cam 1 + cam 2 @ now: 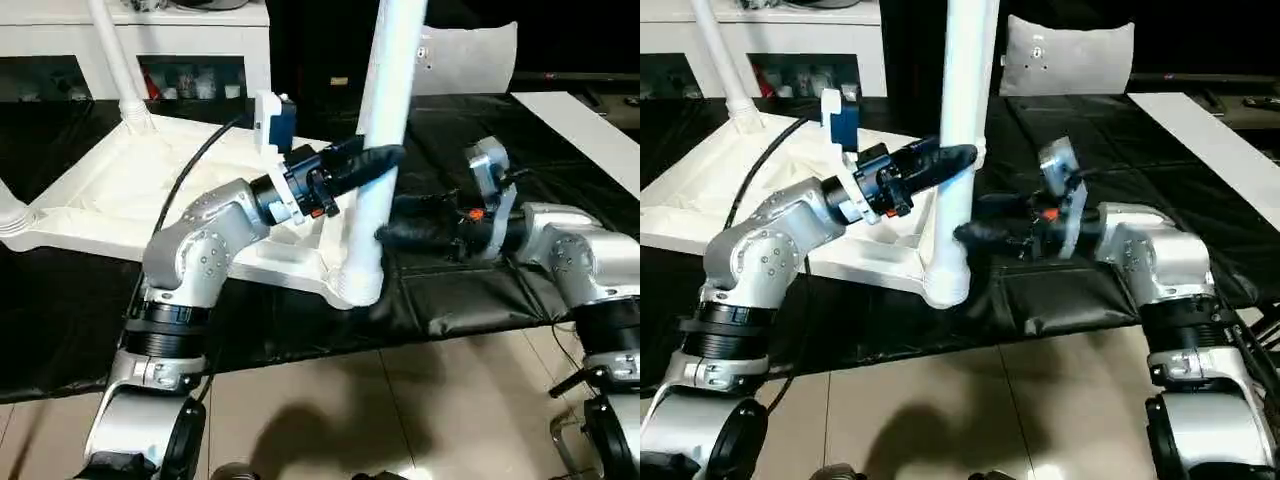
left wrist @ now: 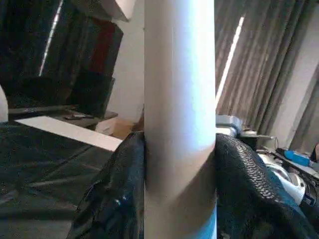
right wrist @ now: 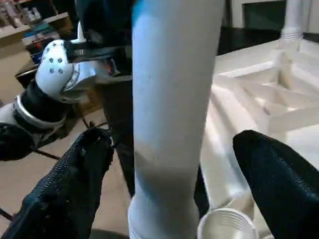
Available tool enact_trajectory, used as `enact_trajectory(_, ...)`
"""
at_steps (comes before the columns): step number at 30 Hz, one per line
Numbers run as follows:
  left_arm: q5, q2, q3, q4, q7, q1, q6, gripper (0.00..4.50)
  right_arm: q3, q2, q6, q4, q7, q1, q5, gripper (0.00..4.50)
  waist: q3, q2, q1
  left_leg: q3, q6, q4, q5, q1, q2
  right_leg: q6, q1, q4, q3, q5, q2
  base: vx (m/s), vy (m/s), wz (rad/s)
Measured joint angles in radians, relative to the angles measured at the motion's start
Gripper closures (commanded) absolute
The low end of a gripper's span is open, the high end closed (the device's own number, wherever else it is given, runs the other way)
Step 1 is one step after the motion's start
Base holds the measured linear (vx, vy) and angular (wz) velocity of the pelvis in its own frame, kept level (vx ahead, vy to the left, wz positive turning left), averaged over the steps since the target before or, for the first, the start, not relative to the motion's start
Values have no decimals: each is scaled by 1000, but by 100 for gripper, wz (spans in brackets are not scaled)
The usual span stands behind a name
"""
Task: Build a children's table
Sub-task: Pick table leg
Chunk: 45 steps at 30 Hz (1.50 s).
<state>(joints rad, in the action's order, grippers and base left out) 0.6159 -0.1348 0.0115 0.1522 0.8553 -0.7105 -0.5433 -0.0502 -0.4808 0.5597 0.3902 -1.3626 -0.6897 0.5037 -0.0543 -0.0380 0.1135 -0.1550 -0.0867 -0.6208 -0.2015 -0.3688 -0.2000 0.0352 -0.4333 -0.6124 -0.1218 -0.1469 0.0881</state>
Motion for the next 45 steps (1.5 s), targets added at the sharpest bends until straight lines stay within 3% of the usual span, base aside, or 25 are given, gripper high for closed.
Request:
enact_trajectory(13,-1,20,-22,-19,15,1,13,273,-45,41,-19,4,6,18,-36,28,0,0,0,0,0,0,0,0,0,0,0,0,0,0,0,0,0,0)
enact_trajectory(14,-1,20,-23,-19,15,1,14,273,-45,42,-19,4,6,18,-36,55,0,0,0,0,0,0,0,0,0,0,0,0,0,0,0,0,0,0)
enact_trajectory(17,-1,21,-27,-19,15,1,15,273,-45,53,-19,5,10,18,-39,67,0,0,0,0,0,0,0,0,0,0,0,0,0,0,0,0,0,0)
enact_trajectory(24,-5,22,-32,-19,16,1,22,273,-45,59,-16,9,9,18,-37,150,0,0,-1,0,0,0,0,0,0,0,0,0,0,0,0,0,0,0)
enact_trajectory(35,-22,23,-39,-19,14,2,40,273,-45,76,-2,14,2,18,-36,233,0,0,0,0,0,0,0,0,0,0,0,0,0,0,0,0,0,0)
enact_trajectory(45,-22,23,-40,-19,2,4,31,273,-46,84,-6,18,6,18,-41,257,0,0,-1,0,0,0,0,0,0,0,0,0,0,0,0,0,0,0)
